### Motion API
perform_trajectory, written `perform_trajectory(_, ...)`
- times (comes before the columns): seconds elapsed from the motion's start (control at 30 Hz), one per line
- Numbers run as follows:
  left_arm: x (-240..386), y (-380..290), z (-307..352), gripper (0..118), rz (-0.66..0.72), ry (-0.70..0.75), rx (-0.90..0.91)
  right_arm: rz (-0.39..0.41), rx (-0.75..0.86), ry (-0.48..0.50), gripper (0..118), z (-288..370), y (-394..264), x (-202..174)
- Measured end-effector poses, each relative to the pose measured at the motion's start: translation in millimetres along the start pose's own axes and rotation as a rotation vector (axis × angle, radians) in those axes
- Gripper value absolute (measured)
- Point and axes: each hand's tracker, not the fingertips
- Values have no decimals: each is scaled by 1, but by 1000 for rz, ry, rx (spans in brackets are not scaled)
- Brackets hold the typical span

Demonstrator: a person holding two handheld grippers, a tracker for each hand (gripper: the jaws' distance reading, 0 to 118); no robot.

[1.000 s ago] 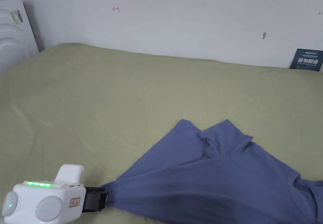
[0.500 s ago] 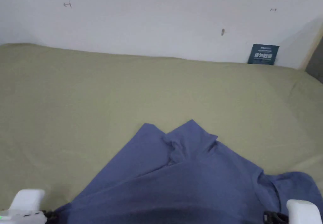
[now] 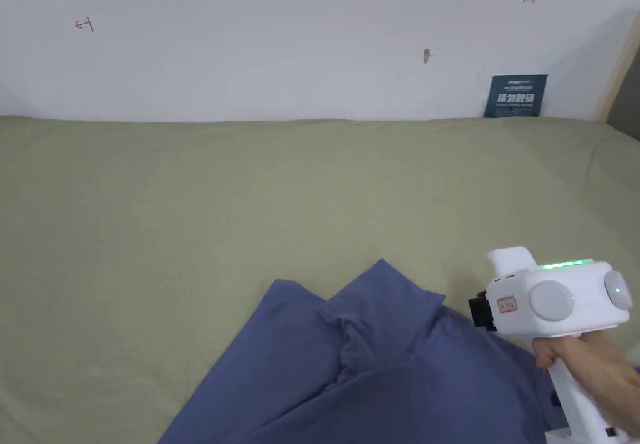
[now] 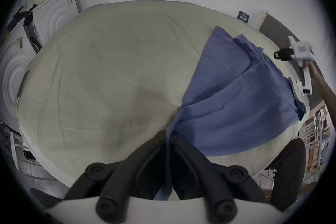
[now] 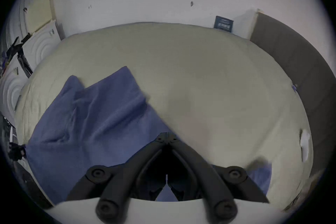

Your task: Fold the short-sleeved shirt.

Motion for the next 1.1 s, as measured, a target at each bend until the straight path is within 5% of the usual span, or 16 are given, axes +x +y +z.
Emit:
perform_trajectory(0.03,1,0,0,3,-3,1,0,15,-37,25,118,-10,6,1)
perform_trajectory(0.1,1,1,0,3,-7,4,-2,27,-65,29,103,-18,6,-5)
perform_trajectory(0.27,1,3,-4,3,-11,4,-12,126,-160,5,102,-31,-1,-29)
perform_trajectory(0.37,2,4,-5,3,-11,8,-18,81,-159,5,103,-38,1,-21)
perform_trajectory(0.4,3,4,-6,3,-11,10,-19,79,-159,2,101,-33,1,-23)
perform_trajectory(0.43,4,5,-5,3,-14,14,-21,86,-155,10,85,-24,2,-25)
perform_trajectory(0.47,5,6,-4,3,-14,17,-24,102,-123,8,56,-16,2,-25)
perform_trajectory(0.5,4,6,-3,3,-10,18,-24,123,-90,19,0,-6,2,-27)
perform_trajectory(1.1,36,132,146,3,-47,41,360,25,506,0,0,359,8,34)
